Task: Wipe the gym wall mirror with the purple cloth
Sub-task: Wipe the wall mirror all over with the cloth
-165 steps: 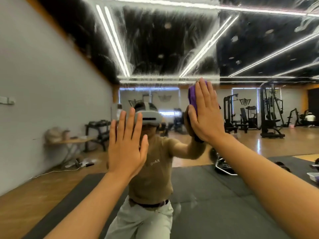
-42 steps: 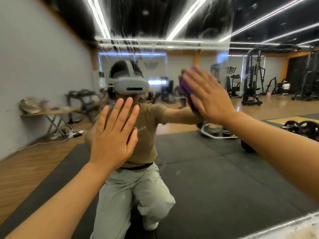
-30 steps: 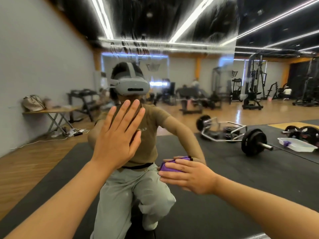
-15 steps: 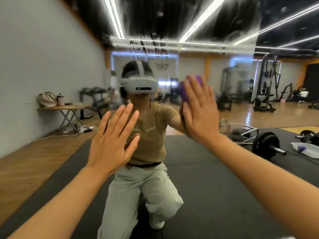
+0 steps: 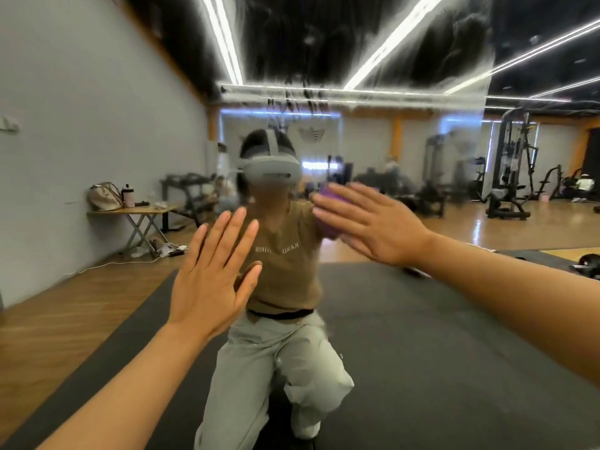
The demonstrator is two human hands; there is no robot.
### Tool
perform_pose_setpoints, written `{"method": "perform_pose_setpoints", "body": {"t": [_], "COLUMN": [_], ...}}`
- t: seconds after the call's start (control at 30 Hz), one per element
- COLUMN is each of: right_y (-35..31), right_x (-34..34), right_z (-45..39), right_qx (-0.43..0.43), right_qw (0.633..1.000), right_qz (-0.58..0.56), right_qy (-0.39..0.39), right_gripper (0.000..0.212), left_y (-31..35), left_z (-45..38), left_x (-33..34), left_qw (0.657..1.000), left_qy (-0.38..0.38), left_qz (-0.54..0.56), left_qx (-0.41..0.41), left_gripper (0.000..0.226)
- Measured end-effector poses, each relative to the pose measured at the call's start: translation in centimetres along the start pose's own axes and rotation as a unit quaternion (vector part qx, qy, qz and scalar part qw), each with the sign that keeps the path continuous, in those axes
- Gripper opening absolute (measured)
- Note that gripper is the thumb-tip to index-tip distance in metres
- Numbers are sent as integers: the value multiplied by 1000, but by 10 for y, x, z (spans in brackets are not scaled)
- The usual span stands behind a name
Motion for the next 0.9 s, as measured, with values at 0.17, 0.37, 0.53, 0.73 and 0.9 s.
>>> {"method": "perform_pose_setpoints", "body": {"t": [0.17, 0.37, 0.53, 0.73, 0.9], "right_y": [30, -131, -151, -7, 11], "right_x": [-24, 38, 56, -10, -29], "right_z": [-29, 22, 52, -53, -79], "right_qx": [322, 13, -203, -79, 234], "right_qw": [934, 1000, 975, 997, 960], "right_qz": [-44, 2, 36, 20, -18], "right_qy": [150, 0, -87, 14, 152], "right_gripper": [55, 67, 52, 51, 52], "left_y": [-24, -34, -32, -33, -51], "left_z": [11, 16, 16, 16, 23], "left_x": [-6, 1, 4, 0, -9], "left_qw": [1000, 1000, 999, 999, 998], "left_qy": [-2, -5, -16, -37, -45], "left_qz": [-10, -25, -29, -36, -41], "left_qx": [-12, -14, -12, -4, -27], "left_gripper": [64, 64, 64, 63, 72]}}
Point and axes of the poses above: each hand's wrist, its own z-axis away from the middle knuckle, its own x-axis out of the palm, y = z × x, the point moved 6 cm from there along -z, towards the middle knuckle, and after that the axes turned 3 degrees about -y, right-handed, at the moved point
